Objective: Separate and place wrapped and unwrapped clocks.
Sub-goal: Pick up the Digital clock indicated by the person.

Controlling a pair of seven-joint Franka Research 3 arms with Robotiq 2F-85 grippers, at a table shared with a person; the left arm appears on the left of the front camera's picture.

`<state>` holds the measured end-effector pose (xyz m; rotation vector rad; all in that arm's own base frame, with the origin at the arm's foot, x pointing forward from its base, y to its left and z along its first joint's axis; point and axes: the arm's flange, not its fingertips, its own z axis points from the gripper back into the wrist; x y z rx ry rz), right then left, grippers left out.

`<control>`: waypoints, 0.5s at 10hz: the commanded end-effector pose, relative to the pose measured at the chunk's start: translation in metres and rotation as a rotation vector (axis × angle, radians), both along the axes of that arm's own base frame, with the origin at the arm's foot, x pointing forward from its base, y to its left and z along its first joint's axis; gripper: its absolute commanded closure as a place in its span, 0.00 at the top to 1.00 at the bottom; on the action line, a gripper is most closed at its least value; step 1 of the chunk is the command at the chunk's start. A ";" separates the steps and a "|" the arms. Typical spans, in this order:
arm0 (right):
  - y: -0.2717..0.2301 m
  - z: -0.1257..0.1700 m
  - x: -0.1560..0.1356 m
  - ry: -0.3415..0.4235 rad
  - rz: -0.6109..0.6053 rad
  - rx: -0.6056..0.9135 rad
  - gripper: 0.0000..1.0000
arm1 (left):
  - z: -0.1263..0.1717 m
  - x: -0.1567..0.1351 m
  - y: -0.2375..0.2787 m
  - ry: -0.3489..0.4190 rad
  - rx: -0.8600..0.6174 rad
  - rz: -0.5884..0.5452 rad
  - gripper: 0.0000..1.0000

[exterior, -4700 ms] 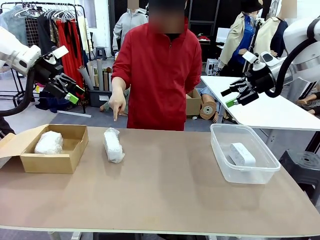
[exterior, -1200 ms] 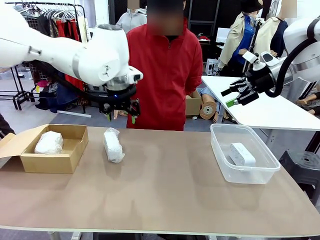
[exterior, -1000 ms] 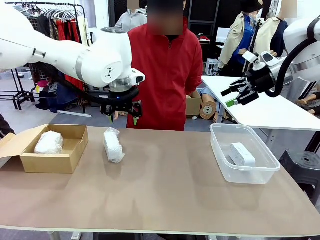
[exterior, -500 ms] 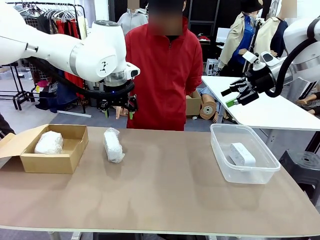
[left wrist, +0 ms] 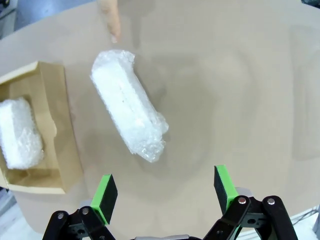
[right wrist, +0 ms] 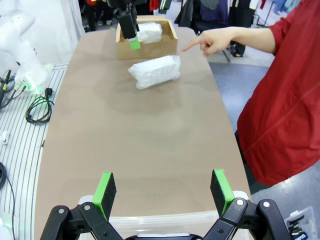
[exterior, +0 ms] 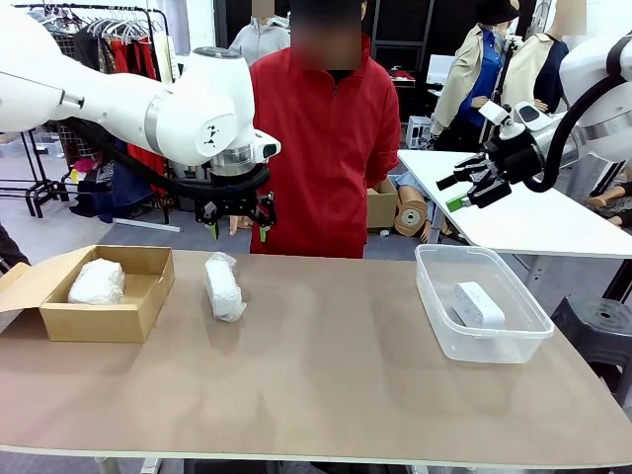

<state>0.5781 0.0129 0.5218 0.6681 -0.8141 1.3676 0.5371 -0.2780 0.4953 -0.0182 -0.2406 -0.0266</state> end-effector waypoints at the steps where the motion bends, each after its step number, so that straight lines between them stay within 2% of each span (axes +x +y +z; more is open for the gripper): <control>1: 0.000 0.002 -0.001 -0.016 0.002 0.002 1.00 | 0.002 0.004 -0.011 0.041 -0.045 0.082 1.00; 3: 0.000 0.002 -0.001 -0.016 0.002 0.002 1.00 | -0.001 0.005 -0.015 0.046 -0.020 0.130 1.00; 5: 0.000 0.002 -0.001 -0.016 0.002 0.002 1.00 | -0.004 0.007 -0.023 0.059 -0.017 0.125 1.00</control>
